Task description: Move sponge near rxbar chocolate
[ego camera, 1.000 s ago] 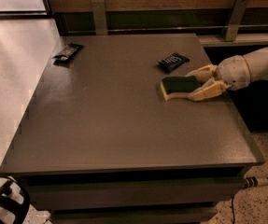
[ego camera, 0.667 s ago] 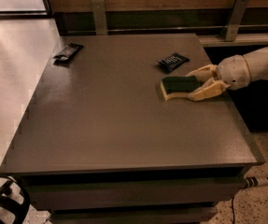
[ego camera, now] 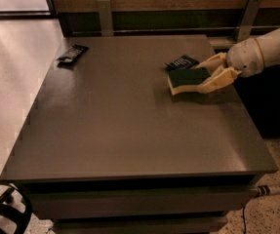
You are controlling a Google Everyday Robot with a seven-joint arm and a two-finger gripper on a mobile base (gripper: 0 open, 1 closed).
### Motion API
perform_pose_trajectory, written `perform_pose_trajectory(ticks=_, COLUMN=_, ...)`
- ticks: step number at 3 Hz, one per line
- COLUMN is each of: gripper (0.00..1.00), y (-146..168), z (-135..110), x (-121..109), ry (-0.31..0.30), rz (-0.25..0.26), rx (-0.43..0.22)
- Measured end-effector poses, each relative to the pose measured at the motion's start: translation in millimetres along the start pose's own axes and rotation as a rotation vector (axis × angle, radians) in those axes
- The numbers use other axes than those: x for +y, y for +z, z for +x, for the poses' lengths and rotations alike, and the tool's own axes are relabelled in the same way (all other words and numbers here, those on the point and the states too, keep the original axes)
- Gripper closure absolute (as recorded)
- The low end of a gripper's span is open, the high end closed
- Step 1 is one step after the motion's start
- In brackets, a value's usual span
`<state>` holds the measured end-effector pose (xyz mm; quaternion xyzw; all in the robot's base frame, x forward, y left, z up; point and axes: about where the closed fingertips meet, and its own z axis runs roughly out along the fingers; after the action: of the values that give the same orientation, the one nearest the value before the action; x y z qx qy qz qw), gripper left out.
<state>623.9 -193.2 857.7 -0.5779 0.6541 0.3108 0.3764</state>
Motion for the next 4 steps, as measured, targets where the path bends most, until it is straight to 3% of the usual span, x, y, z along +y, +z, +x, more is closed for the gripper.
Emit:
perform_pose_trajectory(ticks=1, gripper=1.00, y=-1, z=-24, x=-14, ry=0.005, rz=0.022, rx=0.001)
perform_pose_trajectory(ticks=2, gripper=1.00, y=2, z=-43, x=-24, ry=0.013, rz=0.086, rx=0.007)
perform_pose_trajectory(ticks=4, gripper=1.00, y=34, z=-68, x=-32, ry=0.008, rz=0.275, rx=0.000)
